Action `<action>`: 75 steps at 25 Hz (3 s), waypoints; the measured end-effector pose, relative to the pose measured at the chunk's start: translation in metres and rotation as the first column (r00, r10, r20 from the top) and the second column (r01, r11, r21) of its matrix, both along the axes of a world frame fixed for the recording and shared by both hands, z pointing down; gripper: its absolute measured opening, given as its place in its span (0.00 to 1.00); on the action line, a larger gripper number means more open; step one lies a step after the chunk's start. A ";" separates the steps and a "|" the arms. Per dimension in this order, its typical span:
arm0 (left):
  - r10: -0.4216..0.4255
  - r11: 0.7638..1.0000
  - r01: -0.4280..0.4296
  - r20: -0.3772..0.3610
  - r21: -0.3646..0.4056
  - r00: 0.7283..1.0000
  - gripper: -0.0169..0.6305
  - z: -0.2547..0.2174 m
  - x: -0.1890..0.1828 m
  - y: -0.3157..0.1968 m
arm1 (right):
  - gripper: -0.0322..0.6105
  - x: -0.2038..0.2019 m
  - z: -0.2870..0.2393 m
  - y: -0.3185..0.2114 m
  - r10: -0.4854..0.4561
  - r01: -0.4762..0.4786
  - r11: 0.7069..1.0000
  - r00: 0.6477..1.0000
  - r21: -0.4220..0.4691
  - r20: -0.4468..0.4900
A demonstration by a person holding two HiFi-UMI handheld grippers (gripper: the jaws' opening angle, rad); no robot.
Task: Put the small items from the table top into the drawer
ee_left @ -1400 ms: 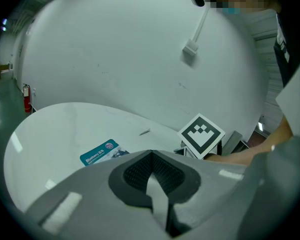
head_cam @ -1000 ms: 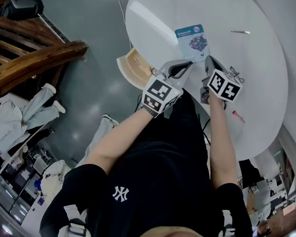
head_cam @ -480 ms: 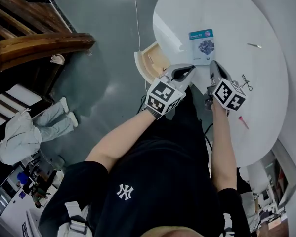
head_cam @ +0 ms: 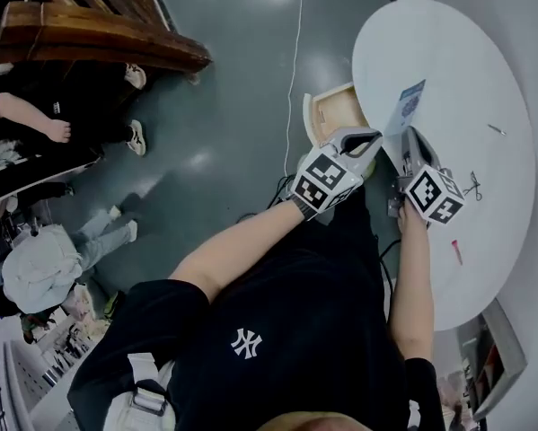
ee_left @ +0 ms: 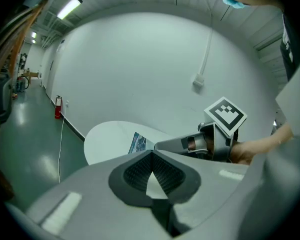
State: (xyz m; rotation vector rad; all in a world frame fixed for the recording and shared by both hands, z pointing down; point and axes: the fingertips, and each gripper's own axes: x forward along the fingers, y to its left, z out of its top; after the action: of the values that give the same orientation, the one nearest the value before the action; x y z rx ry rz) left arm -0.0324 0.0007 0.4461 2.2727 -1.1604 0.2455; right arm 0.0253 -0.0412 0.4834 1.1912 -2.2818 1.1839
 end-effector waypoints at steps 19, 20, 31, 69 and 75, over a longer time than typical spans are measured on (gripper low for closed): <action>-0.123 0.992 0.123 -0.005 0.003 0.992 0.03 0.000 -0.105 0.056 | 0.09 -0.135 -0.002 0.071 -0.208 0.210 0.977 0.977 0.029 -0.046; -0.125 0.992 0.125 -0.005 0.000 0.992 0.03 0.002 -0.107 0.057 | 0.09 -0.138 0.003 0.075 -0.226 0.228 0.973 0.972 0.027 -0.065; -0.144 0.989 0.144 0.008 -0.037 0.990 0.03 0.022 -0.124 0.064 | 0.09 -0.151 0.075 0.091 -0.313 0.309 0.950 0.928 -0.053 -0.204; 0.020 0.999 -0.020 -0.003 -0.032 1.000 0.03 0.026 -0.061 0.020 | 0.09 -0.092 0.057 0.061 -0.176 0.202 0.978 0.939 0.061 -0.296; 0.099 0.995 -0.099 -0.026 0.003 0.995 0.03 -0.006 -0.023 0.014 | 0.09 -0.058 0.015 0.057 -0.097 0.136 0.984 0.952 0.116 -0.291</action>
State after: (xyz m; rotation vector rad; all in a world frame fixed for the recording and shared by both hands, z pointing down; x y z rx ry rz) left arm -0.0555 0.0145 0.4404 2.3313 -1.0363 0.2529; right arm -0.0327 0.0161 0.4988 1.1696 -2.2047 0.7697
